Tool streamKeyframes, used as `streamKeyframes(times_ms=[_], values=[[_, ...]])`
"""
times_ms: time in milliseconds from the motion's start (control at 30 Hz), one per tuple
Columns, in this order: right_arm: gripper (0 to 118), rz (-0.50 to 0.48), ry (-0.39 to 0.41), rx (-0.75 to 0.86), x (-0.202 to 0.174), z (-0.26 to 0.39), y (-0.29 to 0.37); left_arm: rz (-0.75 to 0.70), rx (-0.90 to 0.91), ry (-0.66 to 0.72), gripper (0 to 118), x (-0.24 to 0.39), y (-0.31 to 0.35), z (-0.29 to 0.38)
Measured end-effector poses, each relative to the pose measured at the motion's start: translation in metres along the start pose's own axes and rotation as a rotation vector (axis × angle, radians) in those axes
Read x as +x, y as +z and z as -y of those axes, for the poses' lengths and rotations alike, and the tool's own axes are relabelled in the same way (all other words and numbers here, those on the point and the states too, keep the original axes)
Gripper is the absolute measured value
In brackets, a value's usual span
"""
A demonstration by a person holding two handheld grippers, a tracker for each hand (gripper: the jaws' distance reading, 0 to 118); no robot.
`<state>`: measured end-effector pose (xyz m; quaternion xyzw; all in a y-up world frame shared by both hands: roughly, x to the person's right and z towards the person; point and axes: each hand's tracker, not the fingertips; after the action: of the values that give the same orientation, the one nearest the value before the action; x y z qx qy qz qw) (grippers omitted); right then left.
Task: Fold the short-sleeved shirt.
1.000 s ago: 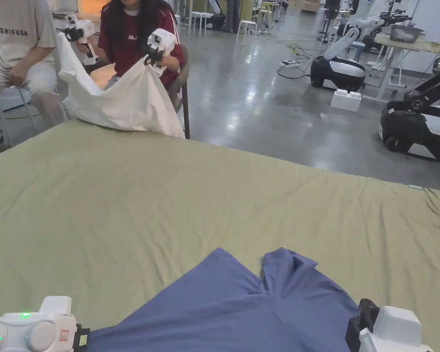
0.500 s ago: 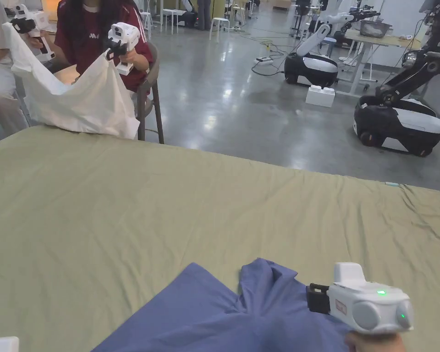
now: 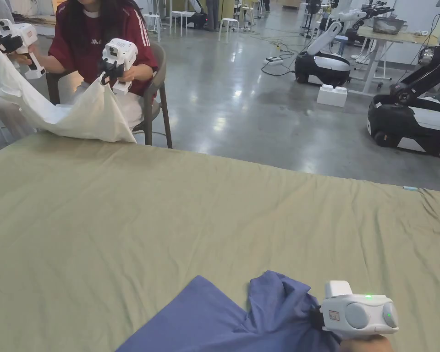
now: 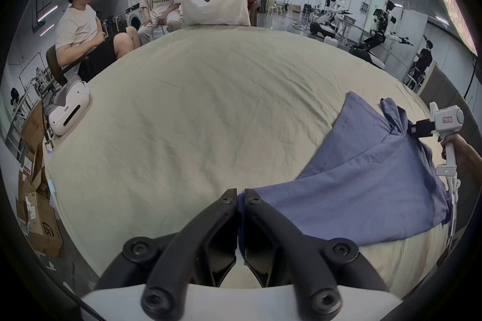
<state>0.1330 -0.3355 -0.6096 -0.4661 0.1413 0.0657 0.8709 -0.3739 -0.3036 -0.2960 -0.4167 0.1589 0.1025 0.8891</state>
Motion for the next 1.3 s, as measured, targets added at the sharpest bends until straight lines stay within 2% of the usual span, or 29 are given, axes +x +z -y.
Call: streamKeyframes(times_ms=[200, 333, 533, 767, 867, 1100, 1133, 1233, 1267, 1300], values=[[3, 0.039, -0.004, 0.052, -0.005, 0.001, 0.025, 0.004, 0.017, 0.009, 0, -0.002, 0.000, -0.001], [3, 0.046, -0.013, 0.180, -0.005, 0.001, 0.084, 0.027, 0.069, 0.014, 0, 0.000, 0.015, -0.010], [3, 0.106, -0.006, 0.353, 0.004, 0.009, 0.180, 0.084, 0.195, -0.007, 0, 0.013, 0.046, -0.039], [2, 0.211, -0.018, 0.555, 0.035, -0.014, 0.291, 0.136, 0.353, -0.123, 0, 0.051, 0.087, -0.137], [3, 0.251, -0.049, 0.633, 0.049, -0.033, 0.335, 0.185, 0.417, -0.121, 0, 0.078, 0.120, -0.188], [3, 0.329, -0.054, 0.761, 0.063, -0.079, 0.418, 0.197, 0.541, -0.168, 0, 0.132, 0.176, -0.299], [3, 0.278, 0.049, 0.833, 0.054, -0.076, 0.408, 0.204, 0.558, -0.174, 0, 0.139, 0.183, -0.314], [3, 0.273, 0.029, 0.861, 0.047, -0.074, 0.408, 0.192, 0.589, -0.213, 0, 0.155, 0.199, -0.355], [3, 0.293, -0.148, 0.732, 0.080, -0.103, 0.427, 0.195, 0.586, -0.208, 0, 0.158, 0.204, -0.366], [3, 0.297, -0.131, 0.756, 0.098, -0.129, 0.439, 0.195, 0.596, -0.207, 0, 0.161, 0.208, -0.377]])
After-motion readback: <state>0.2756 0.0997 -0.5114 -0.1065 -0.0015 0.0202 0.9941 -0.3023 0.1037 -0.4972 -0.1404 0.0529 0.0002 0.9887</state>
